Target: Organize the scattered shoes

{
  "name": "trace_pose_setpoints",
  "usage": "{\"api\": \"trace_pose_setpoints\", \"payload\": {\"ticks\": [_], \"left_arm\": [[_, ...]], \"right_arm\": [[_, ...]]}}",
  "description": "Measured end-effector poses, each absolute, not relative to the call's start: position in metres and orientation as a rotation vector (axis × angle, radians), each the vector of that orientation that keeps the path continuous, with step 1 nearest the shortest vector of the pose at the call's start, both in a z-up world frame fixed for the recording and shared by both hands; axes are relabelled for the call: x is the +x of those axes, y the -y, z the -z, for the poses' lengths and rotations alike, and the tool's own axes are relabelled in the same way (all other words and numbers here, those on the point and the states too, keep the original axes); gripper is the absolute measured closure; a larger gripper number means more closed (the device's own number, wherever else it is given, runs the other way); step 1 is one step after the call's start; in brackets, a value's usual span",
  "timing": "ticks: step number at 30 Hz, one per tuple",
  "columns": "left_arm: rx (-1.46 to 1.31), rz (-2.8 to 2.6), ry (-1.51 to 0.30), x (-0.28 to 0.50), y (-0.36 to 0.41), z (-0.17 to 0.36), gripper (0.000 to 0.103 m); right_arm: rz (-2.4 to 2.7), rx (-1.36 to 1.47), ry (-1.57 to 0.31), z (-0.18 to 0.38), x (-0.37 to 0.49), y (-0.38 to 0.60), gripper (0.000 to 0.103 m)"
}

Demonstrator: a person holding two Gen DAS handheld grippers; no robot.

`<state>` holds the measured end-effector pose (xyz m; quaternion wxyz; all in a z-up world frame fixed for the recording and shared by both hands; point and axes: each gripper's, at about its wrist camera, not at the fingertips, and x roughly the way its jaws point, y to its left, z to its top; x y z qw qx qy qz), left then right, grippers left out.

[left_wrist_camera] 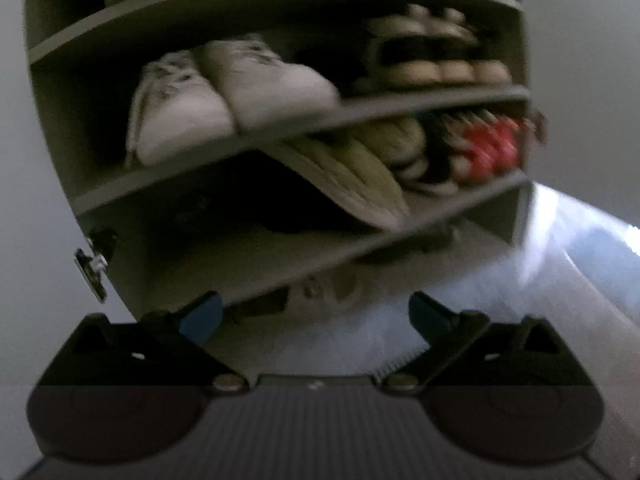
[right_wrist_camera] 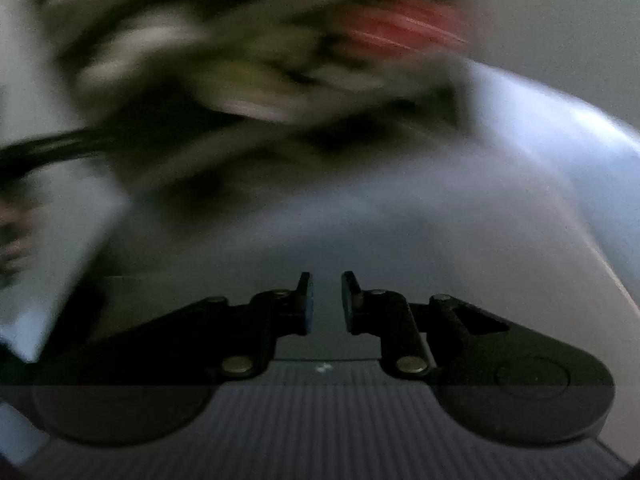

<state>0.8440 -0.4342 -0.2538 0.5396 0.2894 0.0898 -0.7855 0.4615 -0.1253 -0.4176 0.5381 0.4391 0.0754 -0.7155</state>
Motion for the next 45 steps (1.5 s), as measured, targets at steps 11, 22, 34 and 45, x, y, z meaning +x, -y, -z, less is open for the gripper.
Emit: {"api": "trace_pose_setpoints", "payload": {"ticks": [11,22,34,45], "left_arm": [[0.691,1.938,-0.267,0.821,0.413,0.234,0.001],[0.715,1.857,-0.238,0.831,0.417,0.225,0.001],[0.693,1.791,-0.302,0.847,0.42,0.233,0.001],[0.689,1.818,-0.336,0.843,0.418,0.236,0.001]], "right_arm": [[2.71,1.452,-0.162,0.41,0.238,-0.186,0.058],[2.315,2.156,-0.006,0.466,0.189,-0.228,0.022],[1.929,1.891,-0.297,0.421,0.244,-0.146,0.078],[1.453,1.54,-0.391,0.379,0.389,0.072,0.081]]}}
